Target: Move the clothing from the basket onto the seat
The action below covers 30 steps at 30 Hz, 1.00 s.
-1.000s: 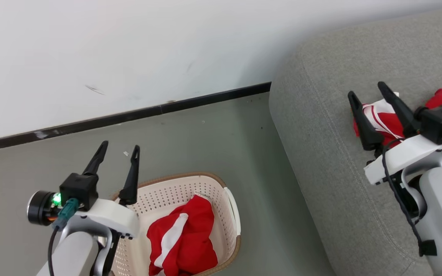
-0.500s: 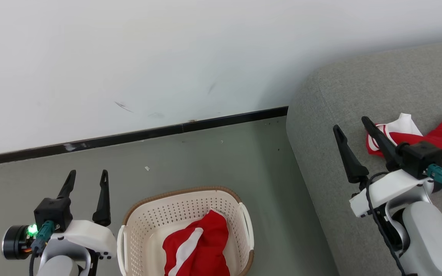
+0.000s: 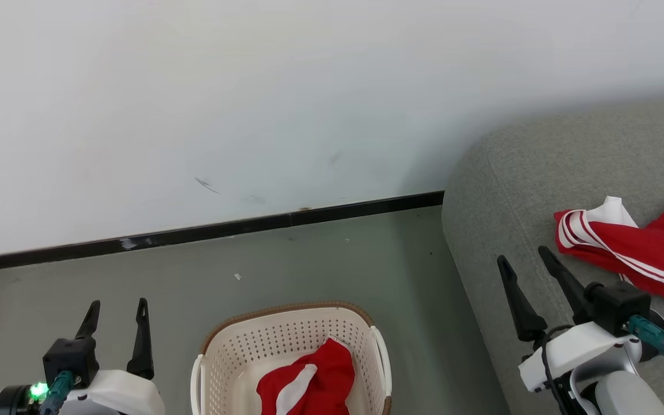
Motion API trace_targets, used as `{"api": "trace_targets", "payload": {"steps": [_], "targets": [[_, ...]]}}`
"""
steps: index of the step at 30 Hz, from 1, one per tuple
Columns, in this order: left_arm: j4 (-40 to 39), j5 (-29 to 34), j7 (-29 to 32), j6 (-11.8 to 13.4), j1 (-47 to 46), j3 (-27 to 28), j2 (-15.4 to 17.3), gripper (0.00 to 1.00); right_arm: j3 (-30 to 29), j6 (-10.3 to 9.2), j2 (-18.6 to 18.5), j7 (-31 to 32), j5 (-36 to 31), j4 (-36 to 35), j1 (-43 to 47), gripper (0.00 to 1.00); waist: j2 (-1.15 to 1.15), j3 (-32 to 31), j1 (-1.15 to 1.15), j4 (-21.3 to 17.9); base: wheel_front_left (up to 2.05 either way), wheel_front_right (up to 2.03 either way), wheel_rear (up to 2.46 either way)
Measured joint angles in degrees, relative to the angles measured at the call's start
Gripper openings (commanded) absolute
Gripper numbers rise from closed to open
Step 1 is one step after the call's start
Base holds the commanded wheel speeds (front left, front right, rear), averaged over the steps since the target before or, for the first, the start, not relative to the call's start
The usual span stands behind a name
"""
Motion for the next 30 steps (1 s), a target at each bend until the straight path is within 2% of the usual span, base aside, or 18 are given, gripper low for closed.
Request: {"api": "trace_targets", "payload": {"steps": [15, 30], "targets": [[-1.42, -0.38, -0.01, 0.51, 3.5, 1.3, 0.43, 1.0, -2.1, 0.0, 1.89, 0.0, -2.3, -3.56, 6.03, 1.0, 0.0, -2.08, 0.0, 0.34, 0.0, 0.0, 0.0], [-3.46, -0.37, -0.02, 1.0, 4.42, 1.81, 0.4, 1.0, -1.92, 0.0, 2.43, 0.0, -2.31, -5.87, 7.18, 1.0, 0.0, -1.47, 0.0, 0.86, 0.0, 0.0, 0.0]]}}
